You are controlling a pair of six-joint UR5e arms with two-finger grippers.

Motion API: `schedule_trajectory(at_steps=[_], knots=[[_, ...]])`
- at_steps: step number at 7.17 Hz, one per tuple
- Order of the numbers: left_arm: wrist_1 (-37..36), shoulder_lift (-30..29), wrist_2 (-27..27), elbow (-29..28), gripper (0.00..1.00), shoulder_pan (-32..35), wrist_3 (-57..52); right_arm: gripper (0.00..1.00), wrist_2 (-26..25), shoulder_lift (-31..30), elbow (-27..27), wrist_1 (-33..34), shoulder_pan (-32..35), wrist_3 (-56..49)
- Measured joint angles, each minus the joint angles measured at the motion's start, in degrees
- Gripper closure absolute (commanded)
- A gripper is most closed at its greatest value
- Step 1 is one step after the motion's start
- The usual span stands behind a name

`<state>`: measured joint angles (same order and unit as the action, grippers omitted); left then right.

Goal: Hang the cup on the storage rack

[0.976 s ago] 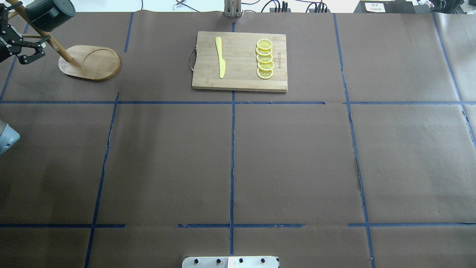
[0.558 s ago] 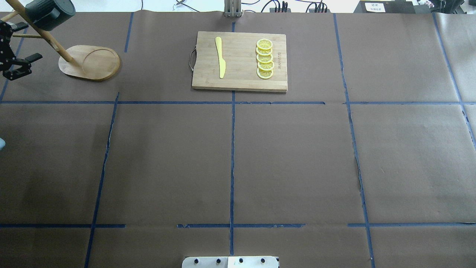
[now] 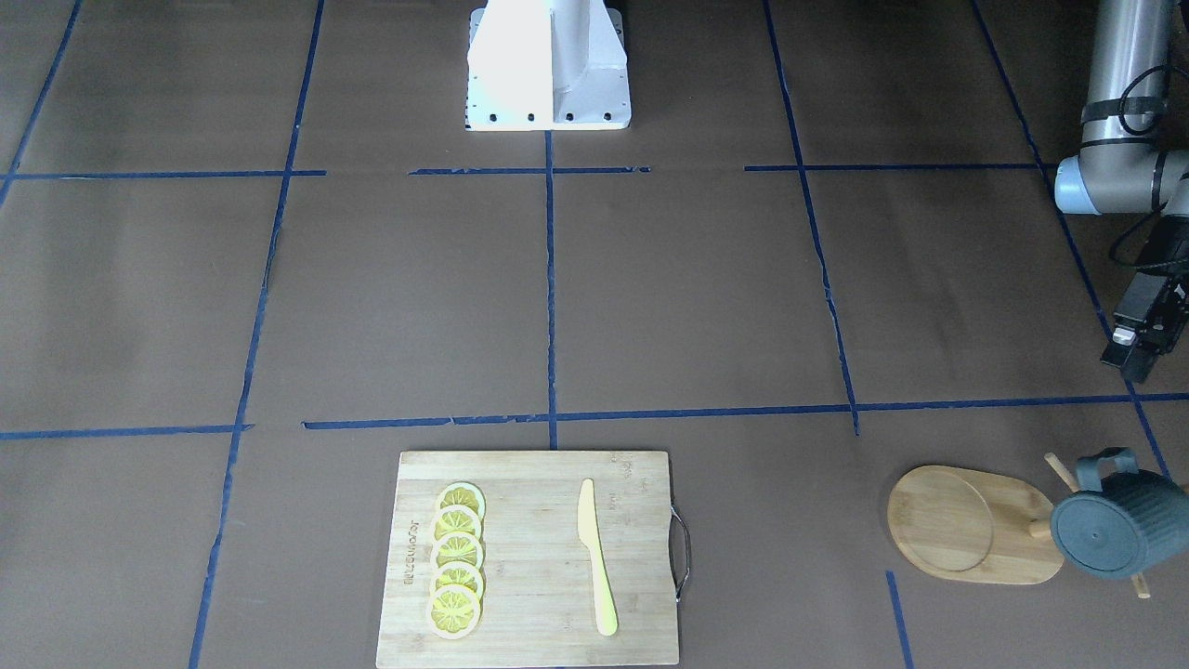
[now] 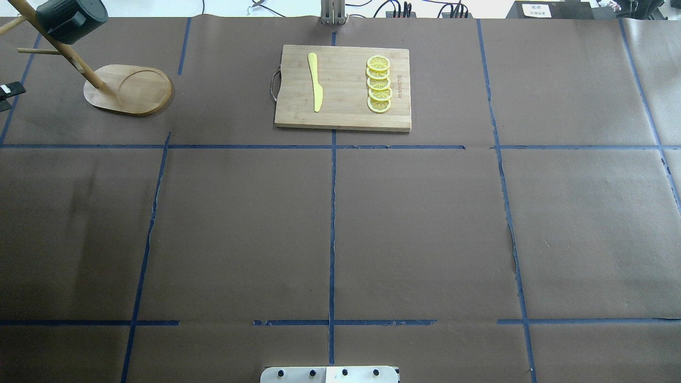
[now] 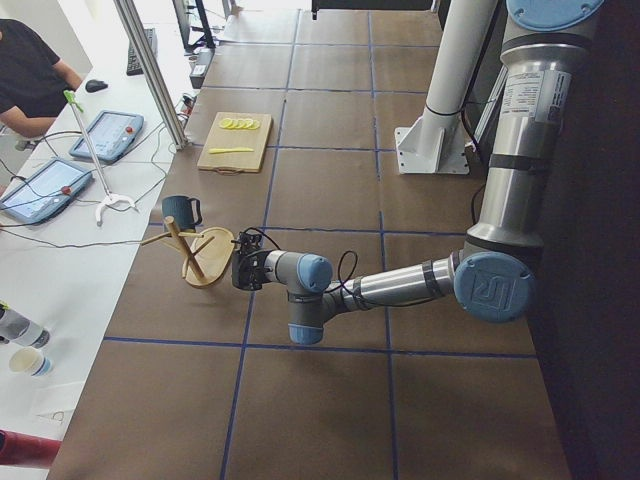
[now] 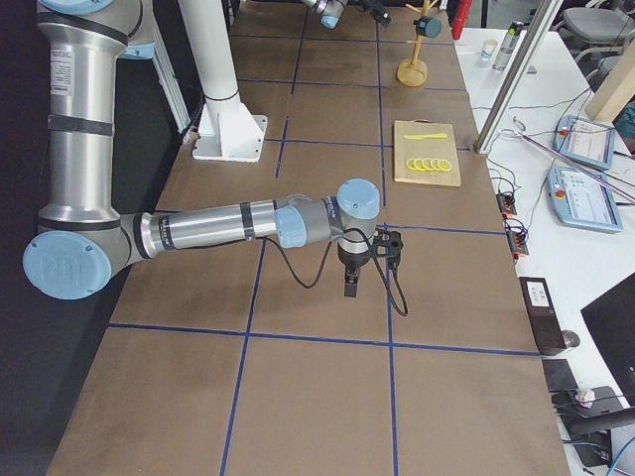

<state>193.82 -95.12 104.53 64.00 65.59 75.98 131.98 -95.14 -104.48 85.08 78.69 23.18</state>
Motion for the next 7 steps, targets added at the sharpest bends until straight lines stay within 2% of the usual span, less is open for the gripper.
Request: schedule_trajectory(at_steps=[2, 3, 5, 7], knots=[[-9.2, 1.3, 0.5, 0.2, 0.00, 4.1, -22.9, 0.00, -0.2, -0.1, 0.3, 0.1, 0.7, -1.8], [-13.5, 1.6, 2.2, 0.3, 0.00, 6.2, -28.9, 0.00, -0.5, -0.3, 0.9, 0.3, 1.7, -5.9], [-25.2, 1.4, 12.3, 2.0, 0.00, 12.4, -33.1, 0.00, -0.7, -2.1, 2.3, 0.7, 3.6, -13.2], [-41.6, 1.4, 21.2, 6.1, 0.00, 18.1, -43.7, 0.00, -0.2, -3.2, 3.0, 1.9, 4.7, -15.6]])
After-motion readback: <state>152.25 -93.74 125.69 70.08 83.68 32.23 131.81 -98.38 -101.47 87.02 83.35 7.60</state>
